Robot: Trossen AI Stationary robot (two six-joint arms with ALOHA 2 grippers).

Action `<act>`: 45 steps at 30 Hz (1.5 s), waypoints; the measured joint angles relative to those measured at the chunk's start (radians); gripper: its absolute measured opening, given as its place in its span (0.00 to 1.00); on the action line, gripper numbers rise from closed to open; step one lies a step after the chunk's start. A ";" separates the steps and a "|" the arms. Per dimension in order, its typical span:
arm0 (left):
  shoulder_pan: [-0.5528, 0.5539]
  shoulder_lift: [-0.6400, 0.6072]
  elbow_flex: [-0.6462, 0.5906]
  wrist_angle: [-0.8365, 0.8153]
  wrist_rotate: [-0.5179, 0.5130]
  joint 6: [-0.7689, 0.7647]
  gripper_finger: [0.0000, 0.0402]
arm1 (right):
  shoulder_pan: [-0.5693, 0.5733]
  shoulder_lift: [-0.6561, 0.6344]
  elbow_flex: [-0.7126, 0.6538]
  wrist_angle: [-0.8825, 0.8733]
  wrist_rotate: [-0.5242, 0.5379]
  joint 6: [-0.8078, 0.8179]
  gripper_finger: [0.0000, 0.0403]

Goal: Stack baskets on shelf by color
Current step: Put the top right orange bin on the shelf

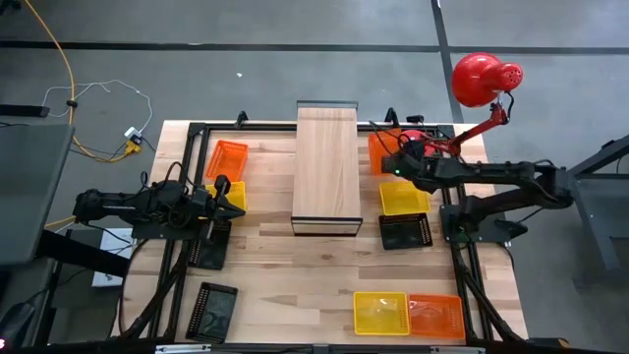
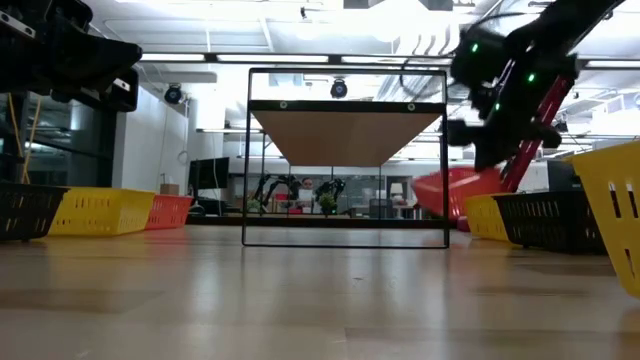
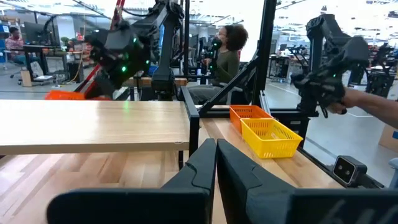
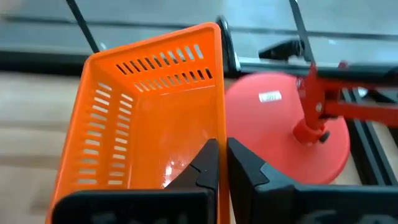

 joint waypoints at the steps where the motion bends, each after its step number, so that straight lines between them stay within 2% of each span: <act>1: 0.000 0.000 0.000 0.000 0.000 0.000 0.01 | 0.010 -0.024 0.000 0.000 0.008 -0.007 0.01; 10: 0.000 0.000 0.000 0.000 0.000 0.000 0.01 | 0.107 -0.207 0.000 0.047 0.078 -0.052 0.00; 14: 0.000 0.000 0.000 0.000 0.000 0.000 0.01 | 0.158 -0.247 0.000 0.175 0.102 -0.158 0.00; 18: 0.000 0.000 0.000 0.000 0.000 0.000 0.01 | 0.211 -0.250 0.000 0.393 0.118 -0.337 0.00; 21: 0.000 0.000 0.000 0.000 0.000 0.000 0.01 | 0.237 -0.247 0.000 0.572 0.041 -0.497 0.00; 24: 0.000 0.000 0.000 0.000 0.000 0.000 0.01 | 0.254 -0.246 0.022 0.639 -0.136 -0.635 0.00; 27: 0.000 0.000 0.000 0.000 0.000 0.000 0.01 | 0.278 -0.228 0.106 0.531 -0.291 -0.695 0.00; 29: 0.000 0.000 0.000 0.000 0.000 0.000 0.01 | 0.296 -0.193 0.182 0.407 -0.349 -0.713 0.00; 37: 0.000 0.000 0.000 0.000 0.000 0.000 0.01 | 0.345 0.092 0.574 -0.115 -0.409 -0.811 0.00; 45: 0.000 0.000 0.000 0.000 0.000 0.000 0.01 | 0.300 0.316 0.881 -0.281 -0.590 -0.920 0.00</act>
